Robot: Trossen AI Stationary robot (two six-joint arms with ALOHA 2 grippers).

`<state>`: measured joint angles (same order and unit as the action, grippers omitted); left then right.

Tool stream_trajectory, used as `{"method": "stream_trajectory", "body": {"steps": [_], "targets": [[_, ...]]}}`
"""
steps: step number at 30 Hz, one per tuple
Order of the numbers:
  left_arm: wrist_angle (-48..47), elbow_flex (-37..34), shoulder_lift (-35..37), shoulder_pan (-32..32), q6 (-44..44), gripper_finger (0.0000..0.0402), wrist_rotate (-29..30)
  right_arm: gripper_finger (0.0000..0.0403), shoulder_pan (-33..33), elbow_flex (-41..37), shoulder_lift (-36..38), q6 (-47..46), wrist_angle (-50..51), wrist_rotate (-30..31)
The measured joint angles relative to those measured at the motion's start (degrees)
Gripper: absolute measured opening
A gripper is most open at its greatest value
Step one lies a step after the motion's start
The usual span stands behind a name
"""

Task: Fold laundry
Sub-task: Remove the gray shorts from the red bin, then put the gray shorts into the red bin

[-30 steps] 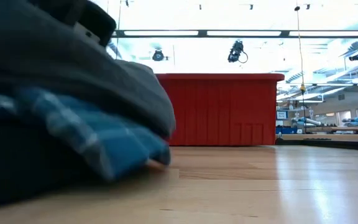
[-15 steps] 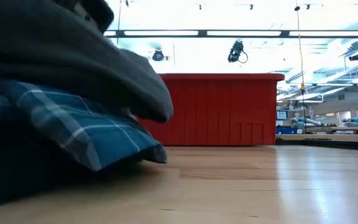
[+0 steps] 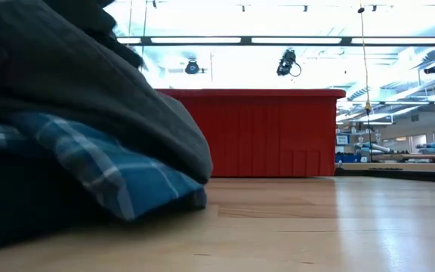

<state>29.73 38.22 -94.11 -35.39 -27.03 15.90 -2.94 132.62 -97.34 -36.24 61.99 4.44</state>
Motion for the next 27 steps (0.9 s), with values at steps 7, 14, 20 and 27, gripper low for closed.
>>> {"method": "stream_trajectory", "body": {"steps": [7,14,20,27], "targets": [[0.5,-0.2,1.4,1.3,-6.5,0.0153,-0.1,0.0296,0.0,0.0,0.0,0.0,-0.7,-4.1],[-11.4,-0.2,12.8,-0.6,-14.1,0.0153,10.5,0.0296,-2.6,0.0,0.0,2.6,-3.6,-4.4],[-21.0,2.0,20.0,-2.2,-17.0,0.0152,25.0,0.0296,-5.4,0.0,0.0,5.7,-4.4,-4.5],[-23.4,7.2,23.0,-1.0,-8.6,0.0152,28.5,0.0296,-6.1,0.0,0.0,8.0,-0.5,-0.7]]}}
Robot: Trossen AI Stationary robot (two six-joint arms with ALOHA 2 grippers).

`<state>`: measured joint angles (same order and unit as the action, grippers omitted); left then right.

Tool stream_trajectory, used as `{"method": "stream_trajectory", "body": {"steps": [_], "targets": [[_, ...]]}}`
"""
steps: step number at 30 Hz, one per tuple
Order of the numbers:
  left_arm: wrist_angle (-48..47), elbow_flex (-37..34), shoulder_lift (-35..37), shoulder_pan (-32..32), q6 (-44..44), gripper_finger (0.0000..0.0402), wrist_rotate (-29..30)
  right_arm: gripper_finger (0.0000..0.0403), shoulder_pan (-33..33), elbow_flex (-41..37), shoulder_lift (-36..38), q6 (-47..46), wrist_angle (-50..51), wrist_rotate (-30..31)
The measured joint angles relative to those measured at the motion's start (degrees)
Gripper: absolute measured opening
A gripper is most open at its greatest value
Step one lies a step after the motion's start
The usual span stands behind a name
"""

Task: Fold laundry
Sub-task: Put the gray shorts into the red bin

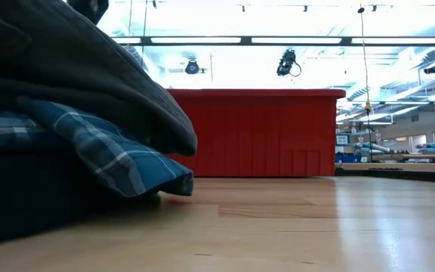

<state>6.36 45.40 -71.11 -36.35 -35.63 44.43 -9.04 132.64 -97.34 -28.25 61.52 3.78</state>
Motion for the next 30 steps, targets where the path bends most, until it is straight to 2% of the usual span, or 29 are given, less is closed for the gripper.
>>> {"method": "stream_trajectory", "body": {"steps": [7,13,17,24,30], "targets": [[-10.2,7.3,2.1,1.0,3.3,0.0152,-0.1,0.0296,0.0,0.0,0.0,0.0,0.4,3.6],[-21.7,13.9,3.0,0.2,3.3,0.0152,-1.0,0.0296,-1.0,-2.7,0.0,-1.5,-0.6,3.9],[-26.0,15.1,3.1,0.1,3.3,0.0152,-5.8,0.0296,-1.7,-7.8,0.0,-2.7,-4.2,4.1],[-32.2,15.2,4.1,-0.5,-1.8,0.0152,-21.5,0.0296,-2.8,-15.9,-0.2,-6.4,-14.0,3.7],[-39.6,15.2,9.6,-3.3,-2.1,0.0152,-23.1,0.0296,-2.9,-20.6,-0.1,-9.8,-21.3,4.0]]}}
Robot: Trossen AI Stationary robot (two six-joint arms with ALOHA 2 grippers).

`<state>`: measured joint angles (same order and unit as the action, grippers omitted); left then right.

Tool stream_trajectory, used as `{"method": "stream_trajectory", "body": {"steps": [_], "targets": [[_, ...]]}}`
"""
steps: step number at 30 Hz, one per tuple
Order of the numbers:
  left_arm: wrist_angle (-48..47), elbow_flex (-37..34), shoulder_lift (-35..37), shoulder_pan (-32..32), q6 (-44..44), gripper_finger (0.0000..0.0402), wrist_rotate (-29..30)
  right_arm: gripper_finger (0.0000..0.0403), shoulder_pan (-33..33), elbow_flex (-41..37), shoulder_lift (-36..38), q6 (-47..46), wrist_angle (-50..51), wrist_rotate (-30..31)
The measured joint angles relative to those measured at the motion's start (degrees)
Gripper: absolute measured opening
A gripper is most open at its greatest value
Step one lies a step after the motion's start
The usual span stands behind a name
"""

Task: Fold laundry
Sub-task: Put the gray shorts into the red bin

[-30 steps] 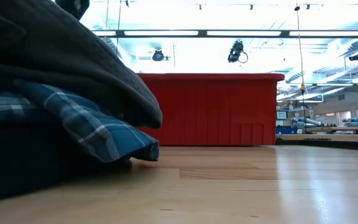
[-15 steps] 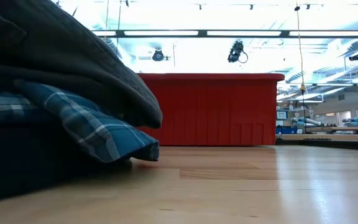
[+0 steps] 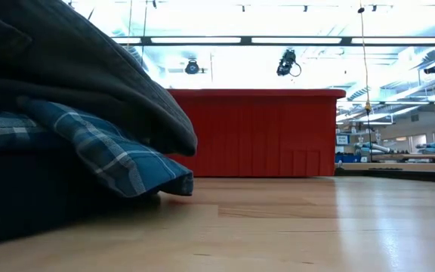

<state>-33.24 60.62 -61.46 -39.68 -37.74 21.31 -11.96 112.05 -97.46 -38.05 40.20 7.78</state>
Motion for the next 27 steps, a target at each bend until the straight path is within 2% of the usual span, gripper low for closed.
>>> {"method": "stream_trajectory", "body": {"steps": [4,8,11,14,18,22,27], "targets": [[-6.9,0.0,4.1,-2.4,0.0,0.0153,-0.1,0.0296,1.0,-2.6,0.0,-3.1,-6.0,0.1],[-13.8,0.1,4.9,-5.2,1.5,0.0153,-6.5,0.0296,2.8,-5.2,0.1,-6.2,-12.1,3.6],[-16.3,0.1,4.3,-7.3,6.0,0.0153,-10.6,0.0296,4.0,-5.3,-0.3,-8.2,-11.2,8.6],[-16.5,0.1,2.7,-9.8,9.5,0.016,-11.0,0.0296,4.9,-5.2,-0.9,-13.8,-8.4,11.6],[-15.6,0.1,-0.5,-13.8,10.3,0.0195,-12.3,0.0296,6.4,-5.3,-4.1,-21.2,-3.2,5.4],[-14.2,0.0,-4.2,-18.0,10.3,0.0248,-11.8,0.0295,6.5,-5.3,-8.8,-21.5,-1.1,3.3],[-5.8,0.0,-9.7,-19.1,10.0,0.0303,-7.8,0.0285,5.9,-5.3,-15.2,-22.2,-2.4,-4.0]]}}
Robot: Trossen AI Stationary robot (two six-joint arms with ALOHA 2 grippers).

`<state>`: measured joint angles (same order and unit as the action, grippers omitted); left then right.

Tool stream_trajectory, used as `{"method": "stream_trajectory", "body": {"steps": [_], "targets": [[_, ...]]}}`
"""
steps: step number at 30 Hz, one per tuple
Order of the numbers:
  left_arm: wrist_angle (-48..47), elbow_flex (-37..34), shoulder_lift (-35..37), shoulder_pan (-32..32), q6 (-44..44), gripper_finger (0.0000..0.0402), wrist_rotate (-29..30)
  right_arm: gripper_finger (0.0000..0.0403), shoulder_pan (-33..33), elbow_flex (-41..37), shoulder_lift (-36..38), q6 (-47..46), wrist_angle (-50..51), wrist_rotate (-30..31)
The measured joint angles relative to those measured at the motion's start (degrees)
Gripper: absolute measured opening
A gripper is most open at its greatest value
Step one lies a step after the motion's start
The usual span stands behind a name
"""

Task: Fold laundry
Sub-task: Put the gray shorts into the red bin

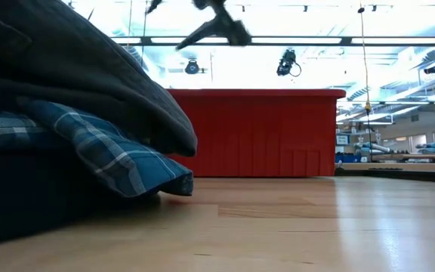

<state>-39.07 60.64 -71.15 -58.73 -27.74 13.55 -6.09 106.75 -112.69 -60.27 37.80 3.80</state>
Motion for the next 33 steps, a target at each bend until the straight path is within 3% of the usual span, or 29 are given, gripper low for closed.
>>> {"method": "stream_trajectory", "body": {"steps": [5,14,23,26,30,33], "targets": [[3.2,0.1,-7.1,-1.3,4.1,0.0319,6.2,0.0284,-1.4,0.1,-6.1,-0.4,-1.2,-6.9],[-6.7,9.7,-20.3,-2.7,10.9,0.032,22.0,0.0283,-3.5,0.1,-14.8,-8.4,-4.7,-7.9],[-16.6,19.0,-25.7,-2.7,12.6,0.0318,26.5,0.0283,-3.7,0.1,-16.6,-12.1,-9.8,-8.4],[-21.5,21.3,-25.6,-1.9,7.7,0.031,25.5,0.0283,-3.8,0.1,-16.6,-12.2,-10.2,-8.4],[-25.4,20.4,-25.4,0.9,1.8,0.0294,14.7,0.0283,-3.8,0.1,-16.6,-12.2,-10.3,-8.4],[-23.9,18.1,-25.4,2.1,1.3,0.0286,11.6,0.0283,-3.8,0.1,-16.5,-12.2,-10.3,-8.4]]}}
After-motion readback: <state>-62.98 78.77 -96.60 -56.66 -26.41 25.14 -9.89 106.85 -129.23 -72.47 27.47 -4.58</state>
